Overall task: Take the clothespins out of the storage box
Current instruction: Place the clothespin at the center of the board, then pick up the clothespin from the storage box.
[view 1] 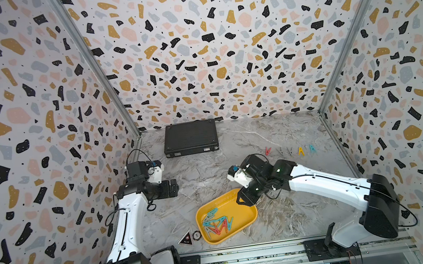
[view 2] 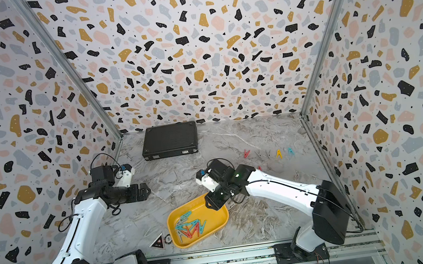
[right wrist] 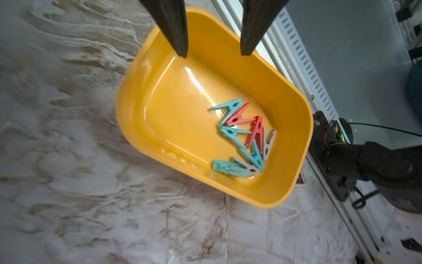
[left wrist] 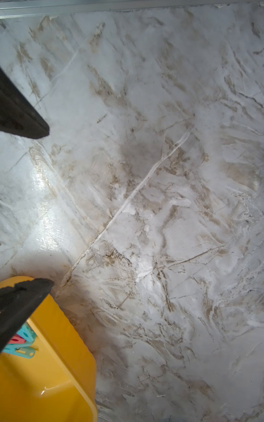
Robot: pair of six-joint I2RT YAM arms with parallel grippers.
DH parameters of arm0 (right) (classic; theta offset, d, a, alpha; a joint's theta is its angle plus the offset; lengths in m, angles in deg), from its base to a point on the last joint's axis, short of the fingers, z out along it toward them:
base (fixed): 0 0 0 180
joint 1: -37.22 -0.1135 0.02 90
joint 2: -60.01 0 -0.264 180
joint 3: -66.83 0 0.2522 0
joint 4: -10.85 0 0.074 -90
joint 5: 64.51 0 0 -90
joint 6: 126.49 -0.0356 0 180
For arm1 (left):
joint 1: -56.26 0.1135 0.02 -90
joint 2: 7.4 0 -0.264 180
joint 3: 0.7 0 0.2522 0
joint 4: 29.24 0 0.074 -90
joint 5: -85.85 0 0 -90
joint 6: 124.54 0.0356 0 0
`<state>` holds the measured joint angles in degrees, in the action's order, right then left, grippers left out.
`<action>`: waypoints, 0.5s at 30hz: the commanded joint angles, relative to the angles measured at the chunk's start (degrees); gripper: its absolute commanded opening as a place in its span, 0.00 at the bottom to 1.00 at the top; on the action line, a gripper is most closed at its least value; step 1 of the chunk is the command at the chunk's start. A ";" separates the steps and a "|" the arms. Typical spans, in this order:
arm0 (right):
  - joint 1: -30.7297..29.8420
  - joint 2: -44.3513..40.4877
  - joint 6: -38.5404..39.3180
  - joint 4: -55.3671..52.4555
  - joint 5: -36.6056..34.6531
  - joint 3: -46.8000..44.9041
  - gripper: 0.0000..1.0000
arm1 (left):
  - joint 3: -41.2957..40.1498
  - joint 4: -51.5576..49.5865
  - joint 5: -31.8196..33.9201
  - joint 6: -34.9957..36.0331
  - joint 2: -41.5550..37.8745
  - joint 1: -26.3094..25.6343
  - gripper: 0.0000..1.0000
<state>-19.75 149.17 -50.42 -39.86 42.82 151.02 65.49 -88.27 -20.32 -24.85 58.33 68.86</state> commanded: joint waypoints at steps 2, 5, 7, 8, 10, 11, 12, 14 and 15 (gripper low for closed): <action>-4.37 7.09 3.94 0.45 -4.07 5.98 0.46 | 0.49 -0.14 -0.32 0.45 0.10 0.32 1.00; -7.53 12.23 5.43 0.50 -4.77 9.46 0.48 | 0.49 -0.08 -0.23 0.49 0.10 0.32 1.00; -8.22 15.45 6.65 0.07 -4.41 11.46 0.49 | 0.53 -0.10 -0.19 0.42 0.10 0.38 1.00; -8.49 17.12 7.54 -0.74 -4.24 12.80 0.50 | 0.49 -0.11 -0.19 0.41 0.10 0.30 1.00; -8.85 19.70 8.69 -2.03 -4.88 14.82 0.51 | 0.49 -0.09 -0.19 0.49 0.09 0.30 1.00; -9.02 20.86 9.26 -2.50 -5.08 15.64 0.52 | 0.49 -0.10 -0.19 0.49 0.14 0.32 1.00; -9.12 21.89 9.62 -2.77 -5.10 16.36 0.53 | 0.49 -0.09 -0.18 0.45 0.07 0.38 1.00; -9.30 23.55 9.98 -3.14 -4.99 17.45 0.54 | 0.40 -0.05 -0.18 0.44 0.03 0.36 1.00; -9.39 24.24 10.17 -3.15 -4.77 17.83 0.54 | 0.41 -0.02 -0.18 0.43 0.05 0.36 1.00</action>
<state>-28.97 172.97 -42.40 -40.18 38.73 166.41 65.49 -88.27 -20.18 -24.85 58.38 68.86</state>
